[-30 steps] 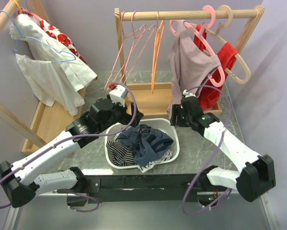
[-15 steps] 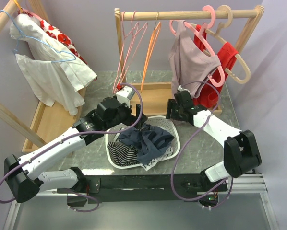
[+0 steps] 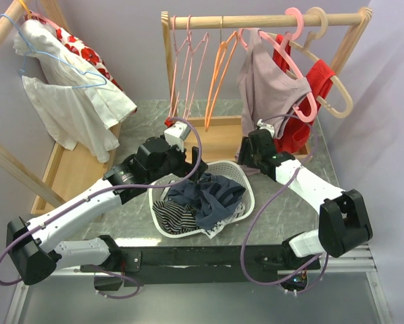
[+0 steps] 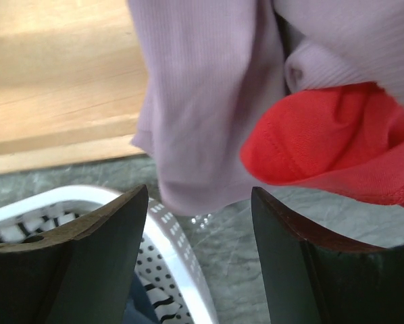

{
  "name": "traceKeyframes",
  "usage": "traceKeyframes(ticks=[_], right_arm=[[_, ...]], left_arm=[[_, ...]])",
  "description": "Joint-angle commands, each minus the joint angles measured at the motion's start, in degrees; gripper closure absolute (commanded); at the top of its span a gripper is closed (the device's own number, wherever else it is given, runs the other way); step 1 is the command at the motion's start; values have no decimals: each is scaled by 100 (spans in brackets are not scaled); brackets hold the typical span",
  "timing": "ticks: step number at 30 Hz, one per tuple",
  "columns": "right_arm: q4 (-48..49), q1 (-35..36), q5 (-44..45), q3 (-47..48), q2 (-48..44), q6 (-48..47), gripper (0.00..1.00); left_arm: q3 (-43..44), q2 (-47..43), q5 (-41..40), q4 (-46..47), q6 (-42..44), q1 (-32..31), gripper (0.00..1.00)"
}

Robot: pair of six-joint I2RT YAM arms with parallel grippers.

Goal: Remove the tank top from the hanger
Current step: Move the hanger to the center of the board.

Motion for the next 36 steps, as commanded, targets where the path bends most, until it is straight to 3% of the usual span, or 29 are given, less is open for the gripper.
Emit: traceKeyframes(ticks=[1, 25, 36], right_arm=[[200, -68, 363, -281, 111, 146, 30], [684, 64, -682, 88, 1245, -11, 31], [738, 266, -1016, 870, 1930, -117, 29]], left_arm=[[131, -1, 81, 167, 35, 0, 1], [79, -124, -68, 228, 18, 0, 1], [105, -212, -218, 193, 27, 0, 0]])
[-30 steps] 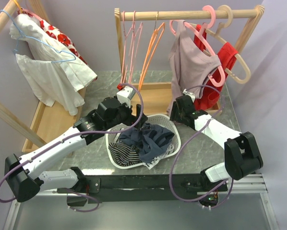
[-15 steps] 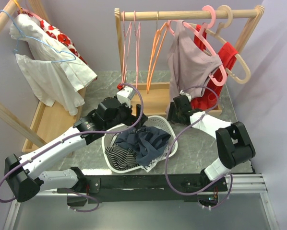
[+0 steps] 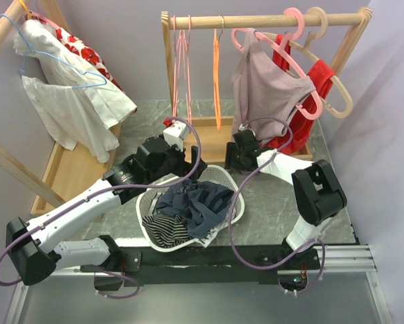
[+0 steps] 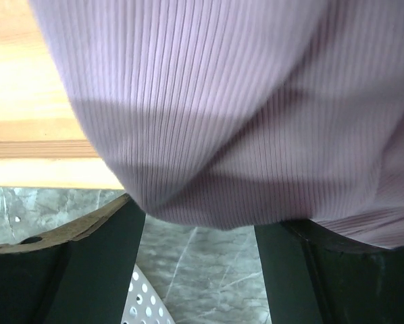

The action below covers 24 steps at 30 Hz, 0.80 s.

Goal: Remove the tank top from the hanger
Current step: Move the hanger to the center of the board.

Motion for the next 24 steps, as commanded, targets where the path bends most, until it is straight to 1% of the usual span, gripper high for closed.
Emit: traceKeyframes(ticks=[1, 5, 6, 9, 24], right_arm=[[265, 43, -337, 461, 252, -119, 29], [327, 43, -416, 681, 393, -224, 29], [336, 43, -590, 708, 471, -251, 29], [309, 52, -688, 892, 630, -339, 29], [177, 43, -768, 1709, 1175, -532, 28]], left_arm=[[79, -199, -113, 183, 20, 0, 1], [70, -226, -165, 156, 29, 0, 1], [78, -252, -200, 130, 29, 0, 1], [17, -313, -262, 156, 3, 0, 1], [158, -191, -289, 156, 38, 0, 1]])
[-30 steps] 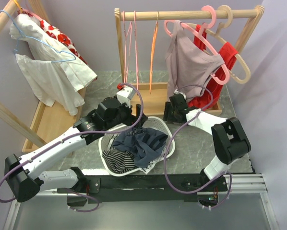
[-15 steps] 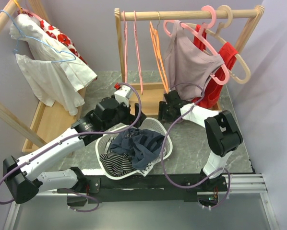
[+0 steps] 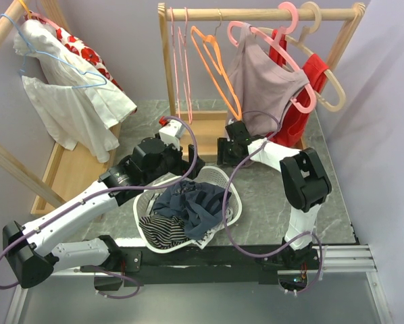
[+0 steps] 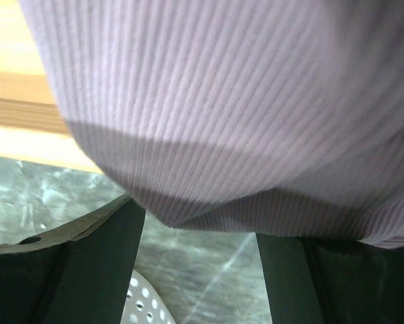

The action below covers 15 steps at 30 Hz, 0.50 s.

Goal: Remove the tank top from the hanger
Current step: Move the hanger to the center of the board.

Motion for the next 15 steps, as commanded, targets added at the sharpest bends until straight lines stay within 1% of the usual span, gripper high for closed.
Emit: traceKeyframes(ticks=[1, 9, 15], right_arm=[[864, 30, -154, 512, 183, -248, 28], [618, 30, -286, 1004, 473, -415, 28], [591, 30, -233, 1119, 500, -450, 28]], left_arm=[[162, -9, -70, 158, 36, 0, 1], [223, 61, -88, 158, 27, 0, 1], [232, 96, -62, 176, 44, 0, 1]])
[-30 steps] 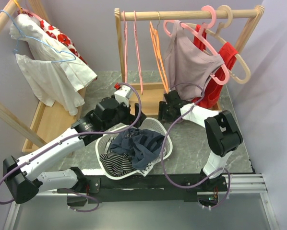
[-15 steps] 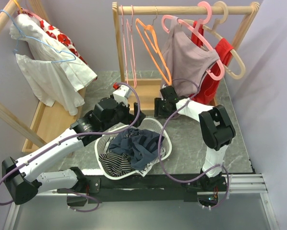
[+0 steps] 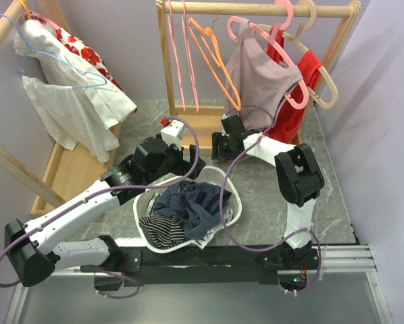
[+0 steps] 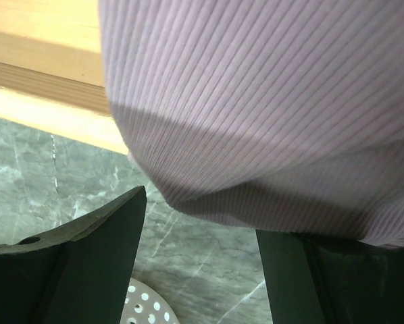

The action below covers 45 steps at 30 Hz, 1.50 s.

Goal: Remove the tank top from the hanger
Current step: Move the hanger to the center of the board.

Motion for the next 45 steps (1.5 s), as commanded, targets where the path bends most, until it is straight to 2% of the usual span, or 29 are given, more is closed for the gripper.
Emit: traceKeyframes(ticks=[1, 9, 22, 28, 34, 45], right_arm=[[648, 19, 99, 360, -14, -230, 28], [420, 10, 249, 563, -58, -344, 27], [103, 37, 82, -632, -2060, -291, 27], [-133, 80, -524, -1335, -2799, -546, 32], [-258, 107, -972, -1950, -3274, -696, 32], [182, 107, -1869, -2751, -3311, -643, 38]], left_arm=[[228, 13, -57, 176, 38, 0, 1], [245, 5, -57, 202, 55, 0, 1], [52, -215, -75, 281, 3, 0, 1], [87, -215, 13, 334, 55, 0, 1], [26, -312, 57, 439, 3, 0, 1], [-36, -400, -4, 361, -50, 0, 0]])
